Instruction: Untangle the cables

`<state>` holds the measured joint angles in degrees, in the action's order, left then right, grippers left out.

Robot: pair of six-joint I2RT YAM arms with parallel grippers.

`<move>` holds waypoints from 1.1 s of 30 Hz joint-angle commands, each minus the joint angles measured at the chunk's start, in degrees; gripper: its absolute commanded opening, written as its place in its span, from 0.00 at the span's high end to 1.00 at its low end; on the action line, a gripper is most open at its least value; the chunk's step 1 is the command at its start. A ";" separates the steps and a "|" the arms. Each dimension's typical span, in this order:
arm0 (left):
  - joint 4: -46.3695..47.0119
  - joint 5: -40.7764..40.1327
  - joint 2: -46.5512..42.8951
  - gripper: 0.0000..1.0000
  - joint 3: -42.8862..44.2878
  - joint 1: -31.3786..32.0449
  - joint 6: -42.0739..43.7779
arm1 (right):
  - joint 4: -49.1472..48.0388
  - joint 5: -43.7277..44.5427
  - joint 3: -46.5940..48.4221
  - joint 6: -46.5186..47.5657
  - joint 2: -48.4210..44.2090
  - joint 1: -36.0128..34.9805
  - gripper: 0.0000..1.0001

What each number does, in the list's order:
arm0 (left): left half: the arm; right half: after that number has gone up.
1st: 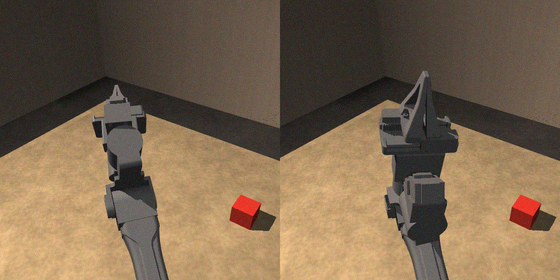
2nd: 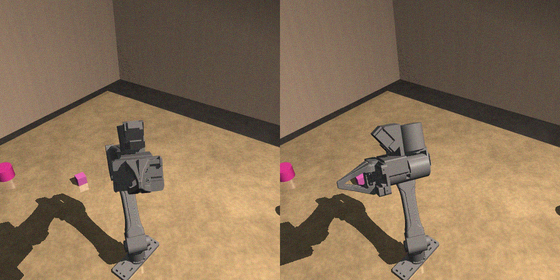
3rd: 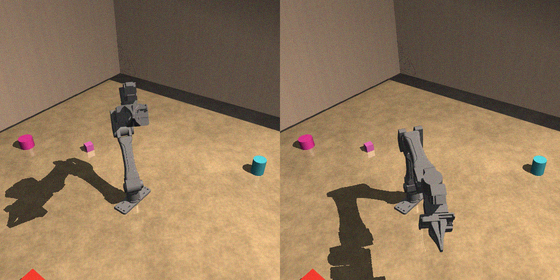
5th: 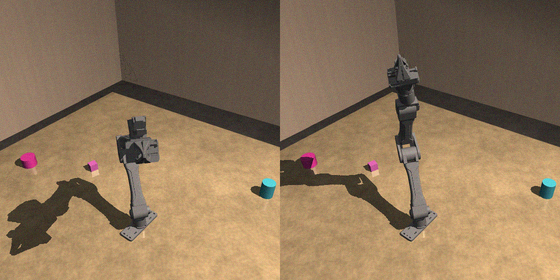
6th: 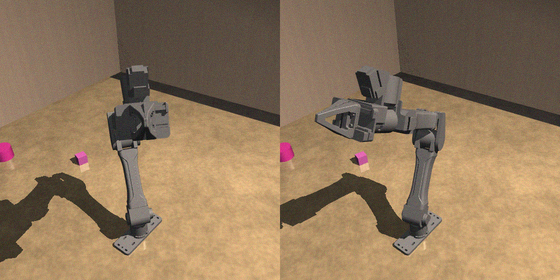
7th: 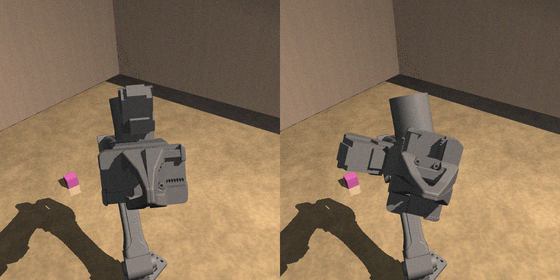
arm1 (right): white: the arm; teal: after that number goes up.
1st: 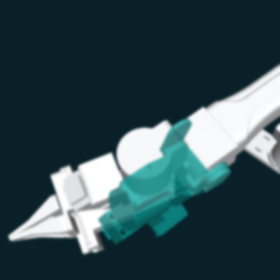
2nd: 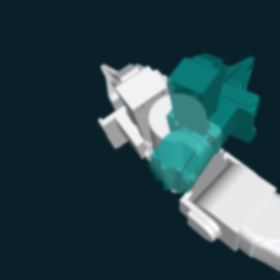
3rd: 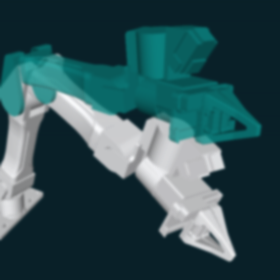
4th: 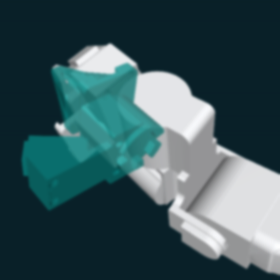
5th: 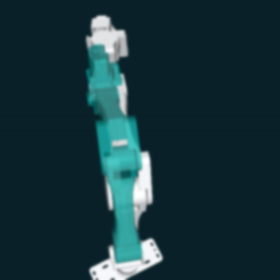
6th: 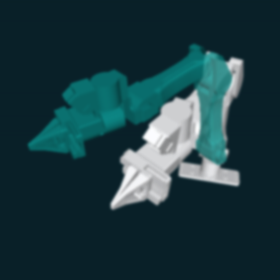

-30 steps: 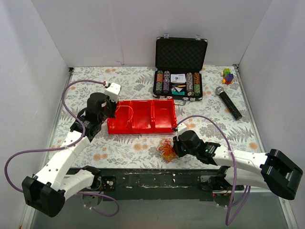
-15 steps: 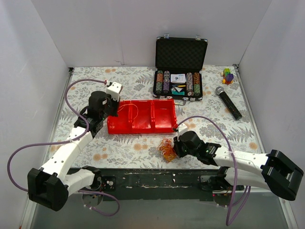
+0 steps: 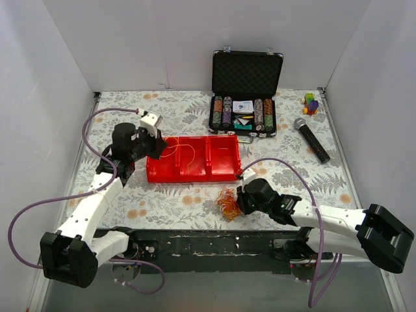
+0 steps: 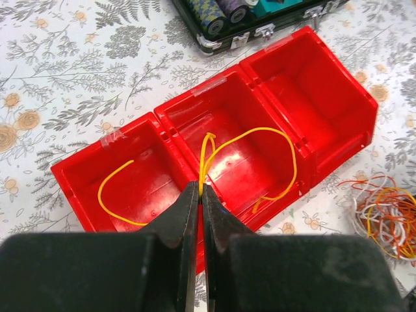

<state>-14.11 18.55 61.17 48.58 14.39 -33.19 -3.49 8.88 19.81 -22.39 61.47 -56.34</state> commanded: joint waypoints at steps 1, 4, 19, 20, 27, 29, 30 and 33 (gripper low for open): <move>-1.35 13.51 -1.14 1.00 1.95 -2.96 -1.53 | 0.94 0.61 -0.83 -0.20 -0.04 -0.35 0.95; -1.80 15.64 -0.08 1.00 2.49 -5.59 -3.72 | 1.02 0.43 -0.92 -0.20 -0.21 -0.35 0.95; 3.82 2.11 -5.27 1.00 -1.90 -11.32 4.27 | 0.67 0.43 -1.27 -0.20 -0.92 -0.35 0.95; 4.43 0.98 -5.01 1.00 -2.69 -11.32 4.97 | 0.76 0.43 -1.27 -0.20 -0.92 -0.35 0.95; 12.78 -11.78 -2.63 1.00 -7.17 -11.32 13.23 | 0.50 0.34 -1.53 -0.20 -1.44 -0.35 0.95; 13.40 -10.55 -2.72 1.00 -7.36 -11.05 13.59 | 0.50 0.34 -1.45 -0.11 -1.18 -0.35 0.95; 13.32 -9.68 -2.55 1.00 -7.18 -10.79 13.33 | 0.50 0.34 -1.36 -0.19 -0.92 -0.35 0.95; 13.76 -8.00 -2.72 1.00 -7.00 -8.43 12.27 | 0.58 0.43 -1.36 -0.20 -1.00 -0.35 0.95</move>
<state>-4.12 10.13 59.46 41.04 3.62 -22.17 -3.55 8.88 19.27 -22.39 60.64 -56.34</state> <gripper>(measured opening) 0.018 0.106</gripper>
